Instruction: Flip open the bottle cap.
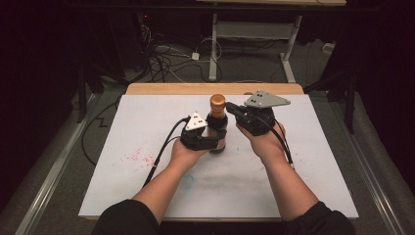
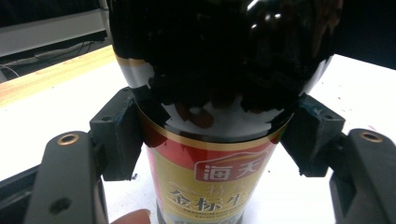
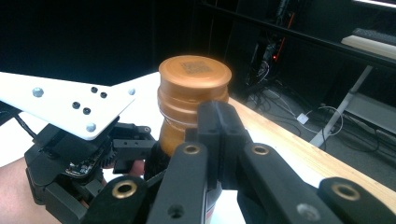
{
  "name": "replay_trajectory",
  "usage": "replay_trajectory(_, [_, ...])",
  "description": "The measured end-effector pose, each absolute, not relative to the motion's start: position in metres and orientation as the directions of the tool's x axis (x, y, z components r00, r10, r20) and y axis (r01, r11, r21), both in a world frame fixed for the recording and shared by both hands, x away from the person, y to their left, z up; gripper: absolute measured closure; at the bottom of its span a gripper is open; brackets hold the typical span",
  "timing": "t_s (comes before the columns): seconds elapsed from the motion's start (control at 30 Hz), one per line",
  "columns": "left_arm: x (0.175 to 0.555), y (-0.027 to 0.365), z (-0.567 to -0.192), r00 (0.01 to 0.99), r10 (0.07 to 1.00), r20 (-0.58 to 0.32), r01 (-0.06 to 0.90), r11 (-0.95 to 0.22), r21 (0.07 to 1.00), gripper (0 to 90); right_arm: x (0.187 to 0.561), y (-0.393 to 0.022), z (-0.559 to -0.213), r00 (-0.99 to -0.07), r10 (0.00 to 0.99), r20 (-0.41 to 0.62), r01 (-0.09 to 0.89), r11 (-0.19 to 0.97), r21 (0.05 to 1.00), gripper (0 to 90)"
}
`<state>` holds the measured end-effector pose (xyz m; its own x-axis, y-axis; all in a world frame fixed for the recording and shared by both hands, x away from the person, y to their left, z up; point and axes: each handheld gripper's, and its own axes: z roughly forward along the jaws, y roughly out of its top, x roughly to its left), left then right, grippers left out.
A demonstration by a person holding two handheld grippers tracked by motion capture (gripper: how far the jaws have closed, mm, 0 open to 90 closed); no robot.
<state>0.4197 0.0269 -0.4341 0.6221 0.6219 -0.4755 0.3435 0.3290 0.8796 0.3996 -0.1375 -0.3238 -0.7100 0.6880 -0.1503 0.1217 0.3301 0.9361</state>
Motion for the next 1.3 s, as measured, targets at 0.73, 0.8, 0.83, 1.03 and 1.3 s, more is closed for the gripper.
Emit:
replay_trajectory(0.73, [0.419,0.027,-0.437,0.611,0.656,-0.443,0.322,0.306,0.896,29.7,0.4,-0.13,-0.308,-0.7,0.69,-0.183,0.163,0.405,0.9,90.0])
replay_trajectory(0.8, [0.419,0.026,-0.437,0.607,0.657,-0.447,0.32,0.313,0.894,29.9,0.4,-0.129,-0.307,-0.699,0.69,-0.186,0.164,0.408,0.898,90.0])
replay_trajectory(0.83, [0.419,0.026,-0.437,0.606,0.657,-0.448,0.319,0.315,0.894,29.9,0.4,-0.129,-0.307,-0.699,0.69,-0.186,0.164,0.408,0.898,90.0])
replay_trajectory(1.03, [0.416,0.02,-0.437,0.636,0.648,-0.42,0.295,0.298,0.908,29.7,0.384,-0.128,-0.28,-0.711,0.68,-0.178,0.02,0.273,0.962,90.0])
replay_trajectory(1.3, [0.418,0.025,-0.437,0.626,0.639,-0.447,0.314,0.318,0.895,29.3,0.396,-0.133,-0.292,-0.689,0.708,-0.155,0.113,0.316,0.942,90.0])
